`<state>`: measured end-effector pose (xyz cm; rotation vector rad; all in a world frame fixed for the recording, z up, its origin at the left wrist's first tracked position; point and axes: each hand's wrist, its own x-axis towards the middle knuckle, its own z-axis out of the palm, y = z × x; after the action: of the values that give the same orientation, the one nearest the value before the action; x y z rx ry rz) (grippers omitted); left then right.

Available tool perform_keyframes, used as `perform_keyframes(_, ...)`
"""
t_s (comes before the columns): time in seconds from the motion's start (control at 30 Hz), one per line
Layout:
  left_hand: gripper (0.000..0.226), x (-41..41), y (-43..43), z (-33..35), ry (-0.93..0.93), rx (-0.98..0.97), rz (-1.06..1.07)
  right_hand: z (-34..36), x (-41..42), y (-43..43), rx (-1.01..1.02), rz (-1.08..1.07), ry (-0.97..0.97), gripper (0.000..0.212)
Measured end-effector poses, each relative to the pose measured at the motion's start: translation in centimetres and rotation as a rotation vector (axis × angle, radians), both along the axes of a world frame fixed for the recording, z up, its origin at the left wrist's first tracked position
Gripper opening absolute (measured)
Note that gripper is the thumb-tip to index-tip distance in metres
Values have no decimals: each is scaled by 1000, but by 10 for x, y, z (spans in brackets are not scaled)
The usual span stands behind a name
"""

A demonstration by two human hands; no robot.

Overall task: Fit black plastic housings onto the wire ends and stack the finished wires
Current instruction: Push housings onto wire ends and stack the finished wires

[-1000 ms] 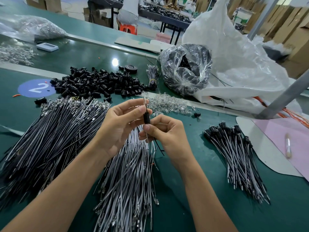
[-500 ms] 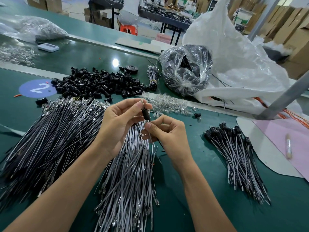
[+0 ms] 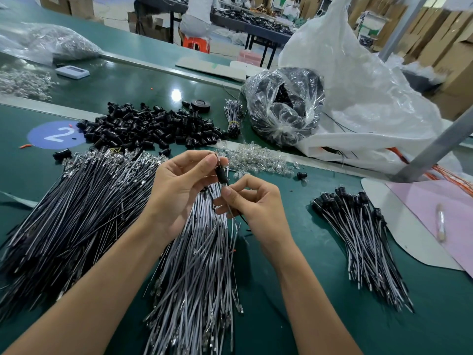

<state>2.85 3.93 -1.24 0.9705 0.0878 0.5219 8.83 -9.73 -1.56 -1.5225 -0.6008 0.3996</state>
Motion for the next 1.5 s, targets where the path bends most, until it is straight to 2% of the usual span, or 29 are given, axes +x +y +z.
perform_keyframes(0.4, 19, 1, 3, -4, 6, -40, -19, 2, -2, 1, 12, 47, -33, 24)
perform_keyframes(0.6, 20, 0, 2, -2, 7, -38, -27, 1, -1, 2, 4, 53, -33, 19)
perform_keyframes(0.97, 10, -3, 1, 1, -3, 18, -40, 1, -1, 1, -16, 39, -39, 19)
perform_keyframes(1.5, 10, -2, -1, 2, -3, 98, 36, 2, 0, 0, -31, 33, -33, 15)
